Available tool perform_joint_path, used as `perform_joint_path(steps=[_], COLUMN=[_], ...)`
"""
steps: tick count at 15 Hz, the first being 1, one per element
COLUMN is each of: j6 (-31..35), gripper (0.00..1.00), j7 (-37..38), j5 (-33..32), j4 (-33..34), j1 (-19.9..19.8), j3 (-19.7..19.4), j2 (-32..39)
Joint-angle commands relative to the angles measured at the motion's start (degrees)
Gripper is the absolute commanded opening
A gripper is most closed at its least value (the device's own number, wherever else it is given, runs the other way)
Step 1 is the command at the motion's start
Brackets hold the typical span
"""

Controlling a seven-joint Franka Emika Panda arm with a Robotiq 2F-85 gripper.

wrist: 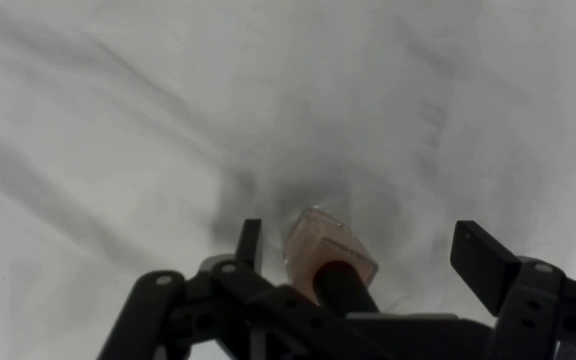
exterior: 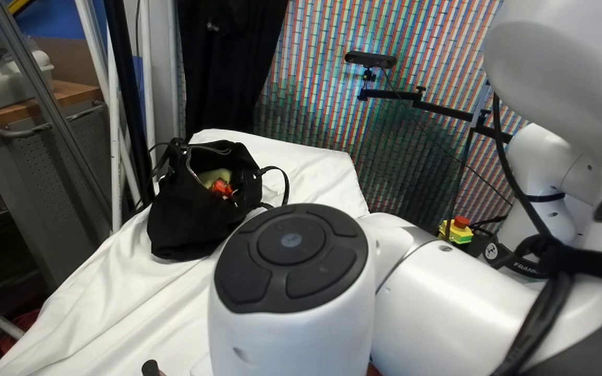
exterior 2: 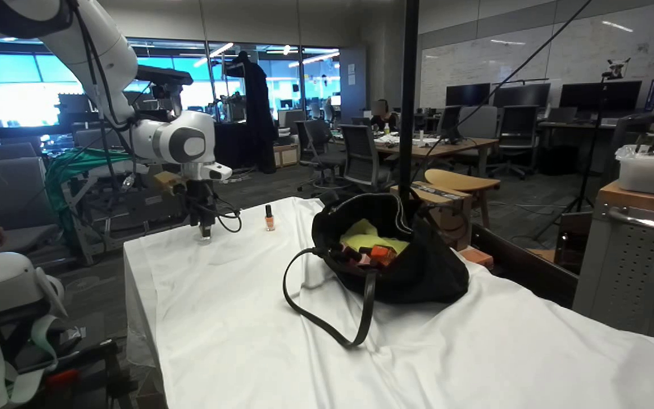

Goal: Put the nail polish bottles in the bag

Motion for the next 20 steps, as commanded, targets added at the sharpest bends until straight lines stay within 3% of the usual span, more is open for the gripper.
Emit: perform_joint_path(steps=[1,6,9,20], j6=[0.8,0.8,0.9,-0.7], gripper=[0.67,0.32,0.18,0.21], j7=[1.3,1.3,1.5,6.2], j5=[-1.1,-1.1,-1.2,-6.2], j4=[0.6,0.4,0.2,-1.7], j1=[0.9,0.8,0.7,0.3], j3=[-0.8,-1.1,-1.3,-5.4], j2=[0.4,0.1,0.1,-3.2])
